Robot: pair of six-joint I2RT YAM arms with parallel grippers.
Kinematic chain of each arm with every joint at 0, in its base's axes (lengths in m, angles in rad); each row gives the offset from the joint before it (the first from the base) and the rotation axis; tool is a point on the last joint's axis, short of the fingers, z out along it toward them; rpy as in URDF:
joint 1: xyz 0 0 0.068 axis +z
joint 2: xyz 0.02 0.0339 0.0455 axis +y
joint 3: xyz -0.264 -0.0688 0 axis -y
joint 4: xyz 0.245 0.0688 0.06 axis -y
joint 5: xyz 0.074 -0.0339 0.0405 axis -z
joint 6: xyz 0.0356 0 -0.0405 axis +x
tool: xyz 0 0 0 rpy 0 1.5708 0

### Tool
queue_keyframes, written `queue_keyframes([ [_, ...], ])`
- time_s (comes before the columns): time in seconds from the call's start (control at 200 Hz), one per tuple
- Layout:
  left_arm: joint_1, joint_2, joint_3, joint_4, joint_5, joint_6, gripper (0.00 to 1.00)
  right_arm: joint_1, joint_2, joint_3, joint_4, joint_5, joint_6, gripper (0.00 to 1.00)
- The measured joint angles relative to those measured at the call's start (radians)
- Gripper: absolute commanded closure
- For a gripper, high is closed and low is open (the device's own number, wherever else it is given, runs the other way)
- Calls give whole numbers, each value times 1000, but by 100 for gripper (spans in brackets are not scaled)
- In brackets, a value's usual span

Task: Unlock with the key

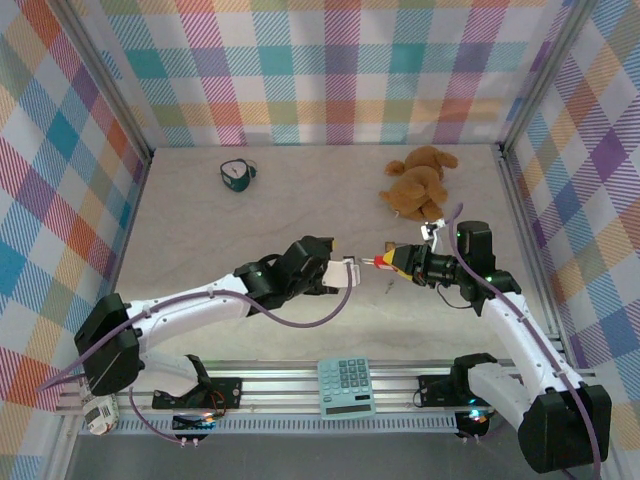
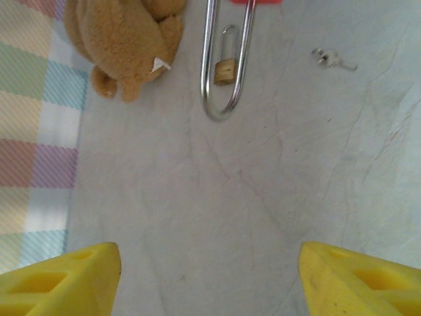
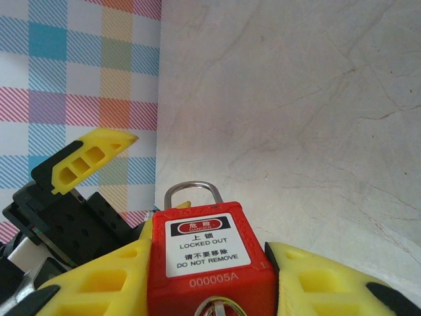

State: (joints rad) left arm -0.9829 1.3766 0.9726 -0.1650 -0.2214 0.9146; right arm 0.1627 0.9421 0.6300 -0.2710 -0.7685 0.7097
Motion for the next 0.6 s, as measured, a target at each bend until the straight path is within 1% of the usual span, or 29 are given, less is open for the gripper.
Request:
queue_keyframes([
  [0.115,0,30,43,-20,66,-25,39,0,11,0,0,-4,-16,74],
  [0.27,0,69,108,-43,153,-53,50,0,27,0,1,-12,-19,74],
  [0.415,0,116,151,-46,206,-71,52,0,30,0,3,-20,-19,74],
  [0.5,0,136,157,-43,224,-81,55,0,30,0,5,-23,-19,75],
  [0.6,0,153,159,-43,238,-90,65,0,30,0,7,-27,-19,75],
])
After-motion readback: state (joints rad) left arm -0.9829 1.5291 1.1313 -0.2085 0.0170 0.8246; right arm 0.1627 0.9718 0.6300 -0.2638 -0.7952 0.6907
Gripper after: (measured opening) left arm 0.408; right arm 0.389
